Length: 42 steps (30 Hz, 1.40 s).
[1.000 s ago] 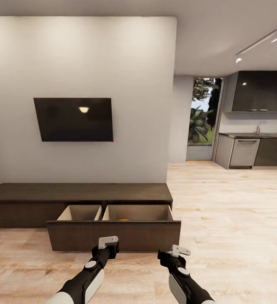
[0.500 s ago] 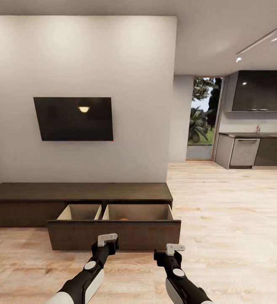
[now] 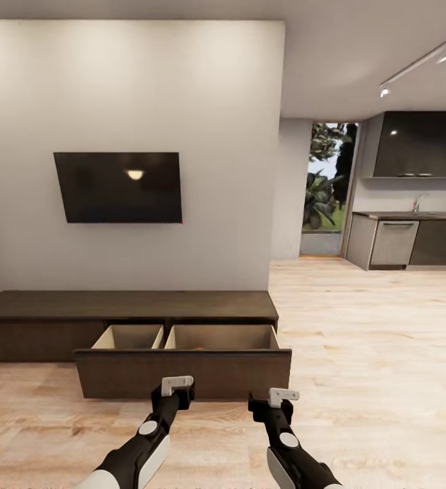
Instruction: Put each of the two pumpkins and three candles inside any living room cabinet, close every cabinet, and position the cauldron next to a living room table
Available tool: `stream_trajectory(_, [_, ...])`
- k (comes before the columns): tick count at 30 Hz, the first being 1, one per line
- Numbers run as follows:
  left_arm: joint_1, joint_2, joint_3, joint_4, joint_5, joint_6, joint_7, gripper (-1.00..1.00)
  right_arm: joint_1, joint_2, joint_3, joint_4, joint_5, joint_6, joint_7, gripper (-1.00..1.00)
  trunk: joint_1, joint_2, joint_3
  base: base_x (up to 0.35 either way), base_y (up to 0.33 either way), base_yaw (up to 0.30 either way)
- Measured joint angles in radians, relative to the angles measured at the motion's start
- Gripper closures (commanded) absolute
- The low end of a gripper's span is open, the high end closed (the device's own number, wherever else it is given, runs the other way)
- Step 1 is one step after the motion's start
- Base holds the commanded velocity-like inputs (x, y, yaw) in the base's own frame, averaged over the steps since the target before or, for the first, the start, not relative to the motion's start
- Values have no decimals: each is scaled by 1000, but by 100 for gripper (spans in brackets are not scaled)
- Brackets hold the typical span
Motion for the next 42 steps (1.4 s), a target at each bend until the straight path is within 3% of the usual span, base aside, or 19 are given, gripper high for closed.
stream_trajectory(5, [0, 0, -20, 1, 0, -23, 0, -100, 0, -6, -3, -1, -10, -3, 7, -100, 19, -35, -16, 0, 0, 0])
stream_trajectory(31, [0, 0, -46, -2, 0, -35, -4, -100, 0, -9, -8, -3, -16, -2, 9, -100, 119, -217, -97, 0, 0, 0])
stream_trajectory(38, [0, 1, -46, -6, -1, -35, -81, -100, 0, -9, -7, -2, -16, -3, 10, -100, 146, -266, -119, 0, 0, 0])
stream_trajectory(42, [0, 1, -46, -6, -2, -34, -94, -100, 0, -9, -4, -3, -16, -4, 12, -100, 161, -294, -132, 0, 0, 0])
